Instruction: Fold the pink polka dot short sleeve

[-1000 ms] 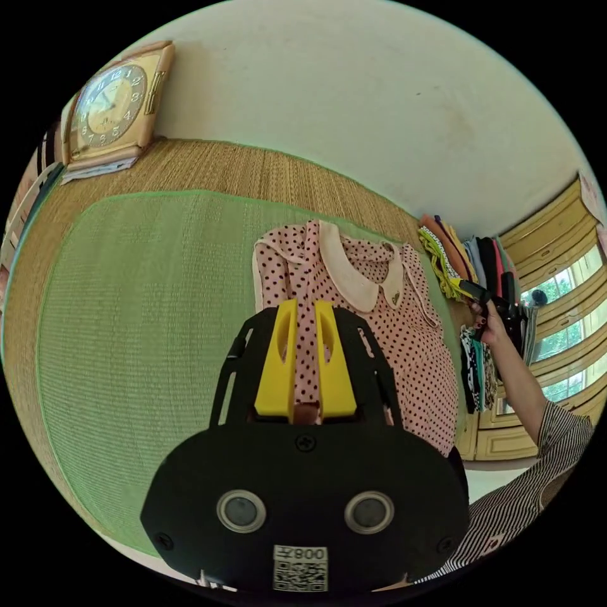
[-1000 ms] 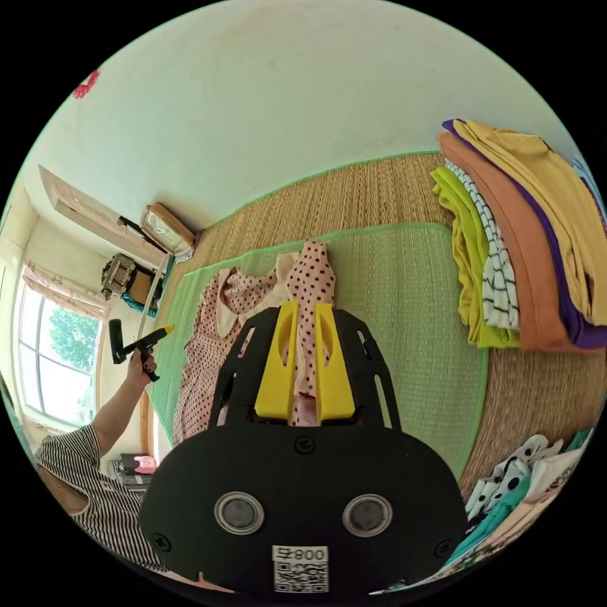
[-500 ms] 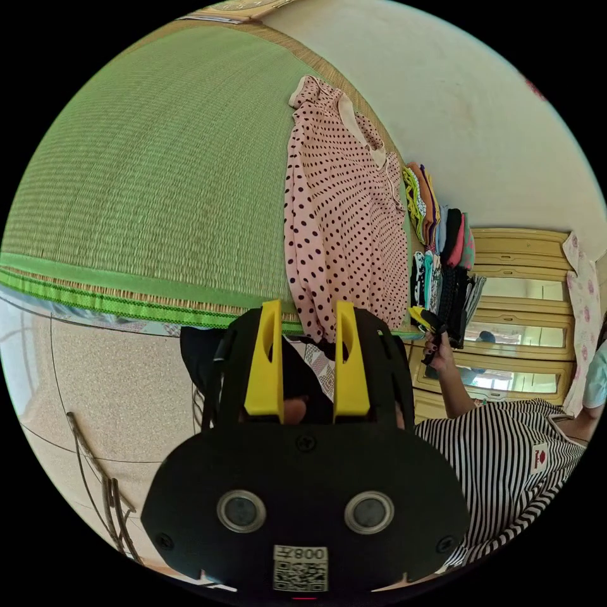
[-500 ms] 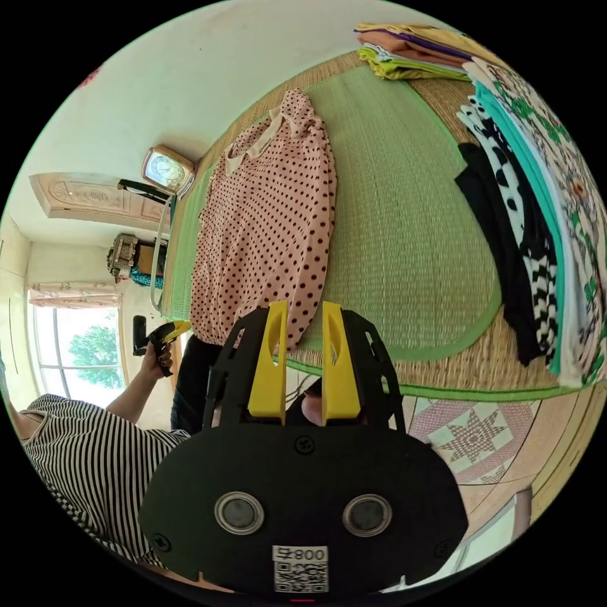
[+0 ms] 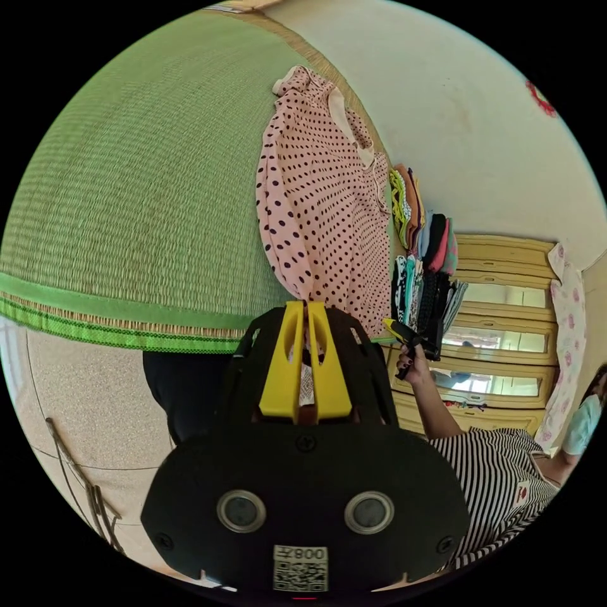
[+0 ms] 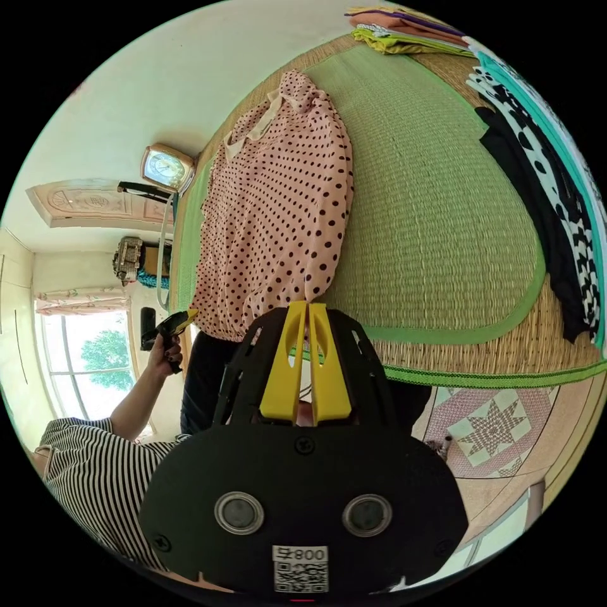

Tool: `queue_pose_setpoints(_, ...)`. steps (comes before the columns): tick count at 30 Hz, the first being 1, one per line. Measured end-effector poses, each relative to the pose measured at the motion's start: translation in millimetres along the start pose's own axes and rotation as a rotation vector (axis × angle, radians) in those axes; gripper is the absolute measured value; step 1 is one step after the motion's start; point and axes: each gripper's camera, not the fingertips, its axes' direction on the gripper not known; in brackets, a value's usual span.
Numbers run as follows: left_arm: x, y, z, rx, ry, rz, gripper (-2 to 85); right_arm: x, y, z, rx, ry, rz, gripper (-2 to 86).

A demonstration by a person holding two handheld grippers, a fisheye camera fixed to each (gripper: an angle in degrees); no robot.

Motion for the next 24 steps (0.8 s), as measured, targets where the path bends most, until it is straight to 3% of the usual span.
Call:
queue_pose_setpoints(7, -16, -18, -27, 0.084, 0.053, 0.014, 1.1, -26, 3, -30, 0.005, 0.008, -0.081, 0.3)
queue_pose_setpoints(15, -50, -45, -12, 0.109, 0.048, -0.064, 2.2, -15, 1, -20, -0.025, 0.104, 0.028, 0.3)
queue_pose_setpoints(24, -15, -126, 11, 0.188, -0.018, 0.101, 2.8, -64, -60, -22, 0.087, 0.244, -0.115, 4.4)
